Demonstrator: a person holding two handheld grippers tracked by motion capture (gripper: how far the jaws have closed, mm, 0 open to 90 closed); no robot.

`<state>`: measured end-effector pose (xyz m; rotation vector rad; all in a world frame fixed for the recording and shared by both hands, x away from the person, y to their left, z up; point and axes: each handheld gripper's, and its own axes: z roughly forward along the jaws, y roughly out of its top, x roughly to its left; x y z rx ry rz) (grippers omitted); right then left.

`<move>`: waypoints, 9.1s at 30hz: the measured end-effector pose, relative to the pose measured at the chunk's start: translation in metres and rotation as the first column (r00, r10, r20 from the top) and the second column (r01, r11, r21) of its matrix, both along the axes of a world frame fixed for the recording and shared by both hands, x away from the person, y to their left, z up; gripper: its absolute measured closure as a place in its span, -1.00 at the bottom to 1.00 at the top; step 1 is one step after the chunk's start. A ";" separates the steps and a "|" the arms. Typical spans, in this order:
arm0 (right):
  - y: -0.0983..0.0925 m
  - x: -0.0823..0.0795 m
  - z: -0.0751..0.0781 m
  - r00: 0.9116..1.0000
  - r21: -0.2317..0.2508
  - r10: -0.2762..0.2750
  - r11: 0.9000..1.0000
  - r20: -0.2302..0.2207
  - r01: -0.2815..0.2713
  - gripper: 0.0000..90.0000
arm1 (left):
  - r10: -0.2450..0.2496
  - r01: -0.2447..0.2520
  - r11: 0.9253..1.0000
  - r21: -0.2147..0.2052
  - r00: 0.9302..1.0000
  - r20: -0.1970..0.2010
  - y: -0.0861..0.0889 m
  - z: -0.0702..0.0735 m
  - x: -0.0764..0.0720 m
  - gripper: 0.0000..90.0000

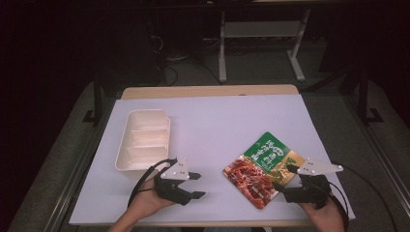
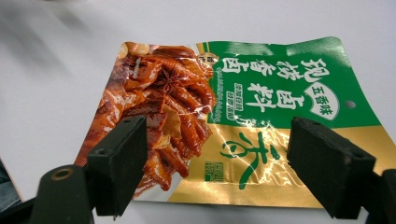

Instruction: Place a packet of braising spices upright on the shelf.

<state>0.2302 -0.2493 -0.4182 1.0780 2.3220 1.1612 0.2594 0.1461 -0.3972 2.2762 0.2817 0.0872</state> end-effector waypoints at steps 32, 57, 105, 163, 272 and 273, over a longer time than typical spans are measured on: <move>-0.011 0.008 0.000 0.999 -0.011 -0.045 0.999 -0.002 0.045 -0.58 | -0.059 0.071 0.984 0.165 0.995 -0.076 -0.097 -0.017 0.063 1.00; -0.037 0.019 -0.009 0.981 -0.025 -0.185 0.983 -0.057 0.183 -0.59 | -0.074 0.088 0.948 0.304 0.996 -0.058 -0.134 -0.033 0.063 1.00; -0.031 0.049 -0.033 0.960 0.190 -0.092 0.971 -0.264 0.146 0.18 | -0.087 0.102 0.949 0.297 0.994 -0.064 -0.133 -0.033 0.066 1.00; -0.007 0.053 0.054 0.994 0.239 -0.010 0.970 -0.108 0.036 0.99 | -0.072 0.071 0.997 0.024 0.997 0.043 -0.060 0.002 0.008 0.32; 0.264 0.151 0.168 0.882 0.176 0.453 0.864 0.132 -0.471 0.99 | -0.039 0.047 0.993 -0.104 0.996 0.085 0.008 -0.026 -0.051 -0.50; 0.266 0.152 0.167 0.881 0.175 0.454 0.864 0.137 -0.472 0.99 | -0.039 0.048 0.994 -0.102 0.995 0.089 0.009 -0.025 -0.051 -0.50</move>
